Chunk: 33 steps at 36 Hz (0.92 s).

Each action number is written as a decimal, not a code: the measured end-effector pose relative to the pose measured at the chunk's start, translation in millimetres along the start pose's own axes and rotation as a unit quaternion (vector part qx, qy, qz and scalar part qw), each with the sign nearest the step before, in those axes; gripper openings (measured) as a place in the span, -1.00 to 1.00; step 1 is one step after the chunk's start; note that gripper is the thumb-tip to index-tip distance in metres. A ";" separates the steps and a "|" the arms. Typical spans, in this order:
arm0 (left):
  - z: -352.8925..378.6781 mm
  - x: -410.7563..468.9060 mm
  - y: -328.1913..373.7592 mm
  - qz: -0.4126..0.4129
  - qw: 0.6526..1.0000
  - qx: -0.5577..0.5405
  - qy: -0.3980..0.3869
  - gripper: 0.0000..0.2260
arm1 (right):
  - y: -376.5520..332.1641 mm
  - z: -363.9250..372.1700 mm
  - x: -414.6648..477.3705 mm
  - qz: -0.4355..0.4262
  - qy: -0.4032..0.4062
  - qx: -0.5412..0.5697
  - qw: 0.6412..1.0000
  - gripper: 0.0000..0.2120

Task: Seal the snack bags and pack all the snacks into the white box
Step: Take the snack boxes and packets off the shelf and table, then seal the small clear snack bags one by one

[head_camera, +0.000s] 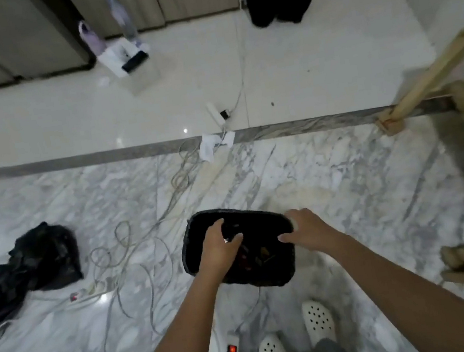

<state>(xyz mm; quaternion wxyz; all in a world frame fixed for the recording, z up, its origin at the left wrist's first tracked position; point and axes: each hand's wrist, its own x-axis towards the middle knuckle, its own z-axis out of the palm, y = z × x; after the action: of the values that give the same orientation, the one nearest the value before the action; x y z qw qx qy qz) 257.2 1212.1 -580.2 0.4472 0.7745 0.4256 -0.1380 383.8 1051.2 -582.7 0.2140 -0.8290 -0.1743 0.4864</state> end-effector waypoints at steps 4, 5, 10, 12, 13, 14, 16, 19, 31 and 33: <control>-23.4 -47.6 73.9 0.077 0.996 0.035 -0.028 -0.43 | -6.3 -64.9 -86.1 0.003 0.084 0.005 0.996 -0.32; -27.5 -59.9 91.9 0.095 0.994 0.046 -0.036 -0.43 | -5.1 -80.0 -108.6 0.006 0.104 0.011 0.995 -0.32; -25.6 -115.2 184.6 0.206 0.975 0.083 -0.021 -0.50 | 21.4 -143.9 -223.0 0.025 0.210 0.049 0.976 -0.34; -11.7 -138.7 222.3 0.254 0.960 0.112 -0.028 -0.53 | 39.9 -162.9 -268.9 0.035 0.249 0.056 0.966 -0.36; -1.2 -150.1 240.7 0.281 0.950 0.134 -0.036 -0.55 | 51.8 -171.2 -291.3 0.041 0.270 0.056 0.960 -0.37; 11.2 -162.3 259.5 0.308 0.937 0.158 -0.047 -0.56 | 64.7 -178.9 -313.5 0.047 0.293 0.057 0.953 -0.37; 40.6 -191.0 298.0 0.366 0.907 0.197 -0.066 -0.59 | 94.6 -191.7 -357.7 0.064 0.326 0.064 0.941 -0.37; 92.3 -249.8 353.9 0.432 0.869 0.224 -0.094 -0.63 | 144.4 -203.4 -428.6 0.092 0.367 0.075 0.922 -0.37; 325.5 -471.2 461.4 0.590 0.747 0.208 -0.225 -0.58 | 359.7 -171.6 -681.8 0.254 0.499 0.170 0.811 -0.40; 360.0 -500.4 466.3 0.600 0.731 0.212 -0.247 -0.59 | 389.2 -159.8 -708.6 0.274 0.513 0.191 0.791 -0.39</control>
<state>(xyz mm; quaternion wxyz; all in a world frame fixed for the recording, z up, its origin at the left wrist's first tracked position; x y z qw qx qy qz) 382.2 541.5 -216.8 0.3506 0.8822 -0.2927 -0.1141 225.9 339.4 -198.5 0.2836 -0.9121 0.2914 0.0517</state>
